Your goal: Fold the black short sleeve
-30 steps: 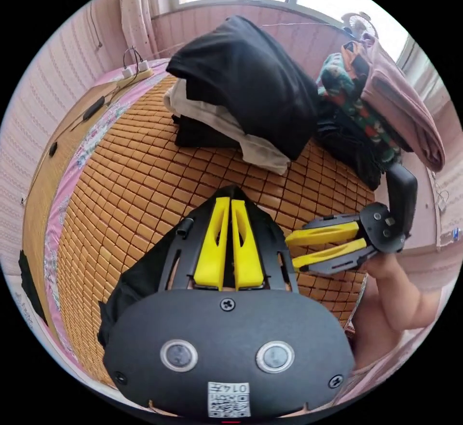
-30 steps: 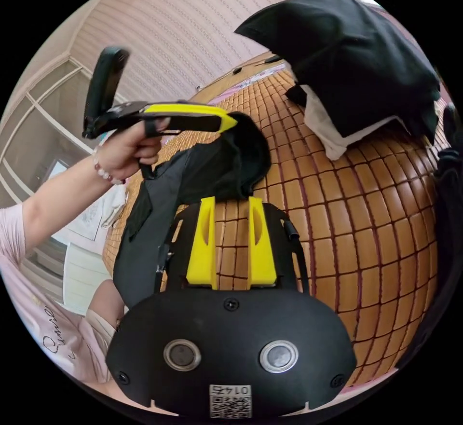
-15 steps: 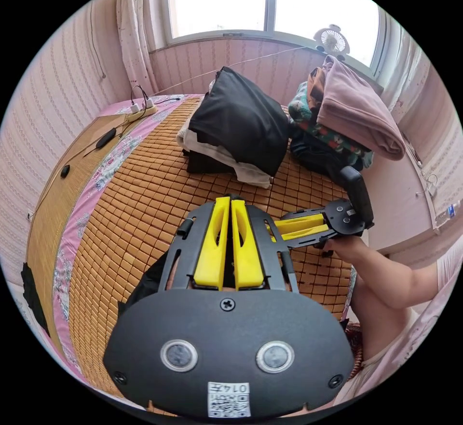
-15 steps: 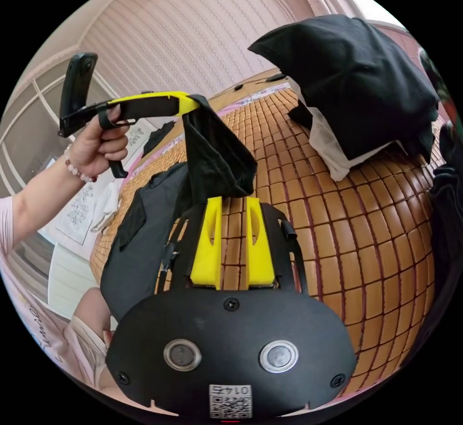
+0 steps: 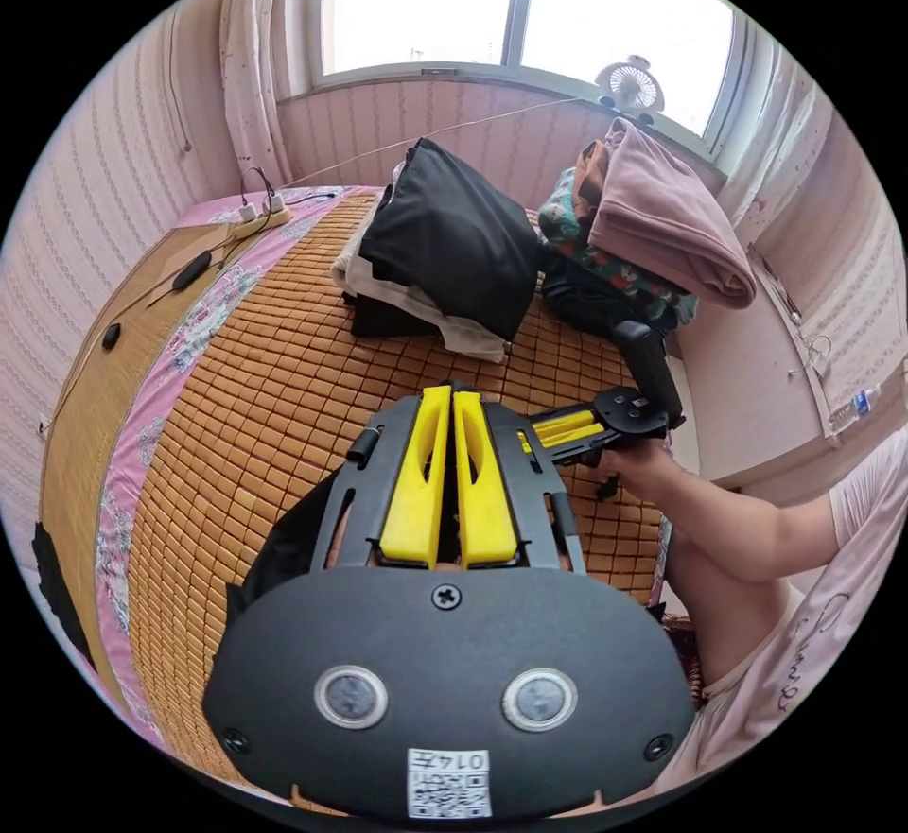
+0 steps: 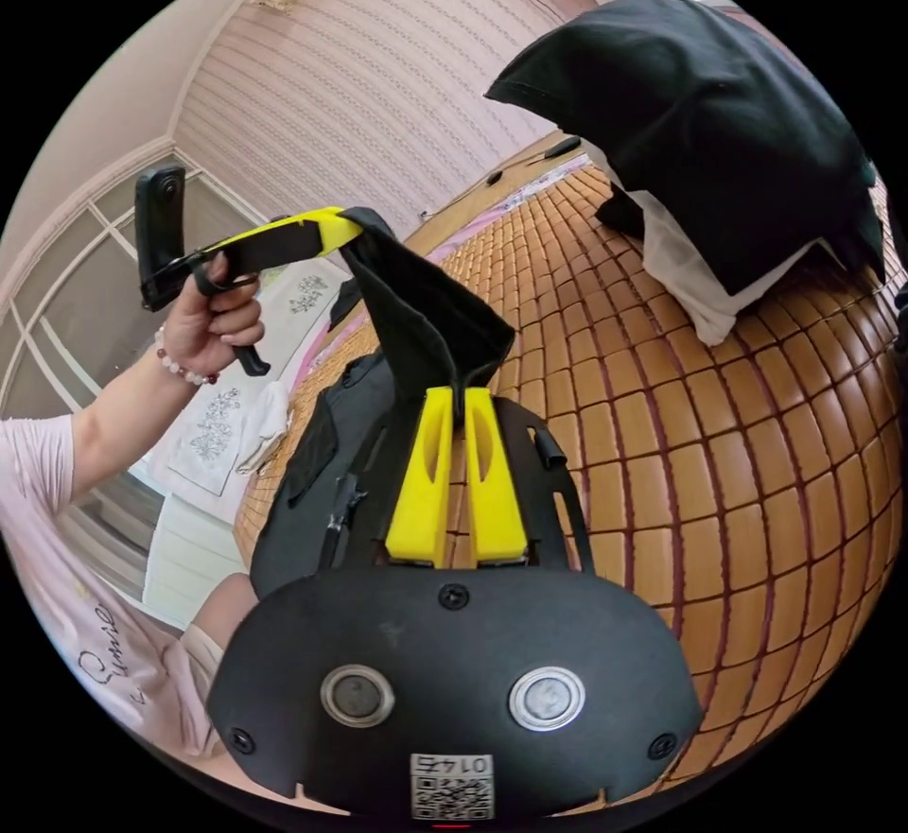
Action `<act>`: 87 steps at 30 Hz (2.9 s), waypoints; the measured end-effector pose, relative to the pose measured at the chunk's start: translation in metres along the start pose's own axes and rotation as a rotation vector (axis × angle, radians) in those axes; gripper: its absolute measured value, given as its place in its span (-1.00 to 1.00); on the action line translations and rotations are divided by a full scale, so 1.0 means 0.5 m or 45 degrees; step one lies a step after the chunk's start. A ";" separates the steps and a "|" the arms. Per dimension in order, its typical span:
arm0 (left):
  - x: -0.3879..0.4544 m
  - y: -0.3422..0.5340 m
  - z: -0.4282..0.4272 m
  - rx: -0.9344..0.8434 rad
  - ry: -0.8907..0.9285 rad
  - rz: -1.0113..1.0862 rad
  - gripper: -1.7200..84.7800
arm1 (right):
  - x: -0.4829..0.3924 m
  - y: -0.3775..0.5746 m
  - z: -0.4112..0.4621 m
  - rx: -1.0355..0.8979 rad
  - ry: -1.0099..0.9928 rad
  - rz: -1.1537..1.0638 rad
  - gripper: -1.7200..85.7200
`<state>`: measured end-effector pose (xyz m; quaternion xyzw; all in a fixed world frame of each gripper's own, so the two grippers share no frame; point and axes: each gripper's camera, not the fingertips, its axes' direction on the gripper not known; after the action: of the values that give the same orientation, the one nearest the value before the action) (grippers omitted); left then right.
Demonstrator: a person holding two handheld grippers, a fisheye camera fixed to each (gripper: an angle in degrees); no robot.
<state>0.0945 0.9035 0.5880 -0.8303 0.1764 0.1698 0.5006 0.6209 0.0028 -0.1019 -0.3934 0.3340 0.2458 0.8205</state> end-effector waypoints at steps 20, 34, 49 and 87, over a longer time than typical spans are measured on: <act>-0.155 0.557 -0.201 -0.092 -0.282 -0.843 -0.98 | -0.417 0.252 0.319 -0.572 -0.107 -0.991 -0.94; -0.223 0.709 -0.202 -0.175 -0.235 -1.114 -0.97 | -0.440 0.363 0.391 -0.712 -0.168 -1.191 -0.89; -0.257 0.649 -0.160 -0.307 -0.220 -0.914 -0.97 | -0.488 0.453 0.511 -0.787 0.006 -1.345 -0.94; -0.563 0.322 -0.027 -0.093 -0.091 -0.802 -0.98 | -0.267 0.235 0.544 -0.519 0.420 -0.759 -0.95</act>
<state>-0.2266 0.8557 0.5988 -0.8551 -0.1133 0.0419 0.5042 0.5518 0.2710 0.0675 -0.6620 0.2770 -0.0083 0.6964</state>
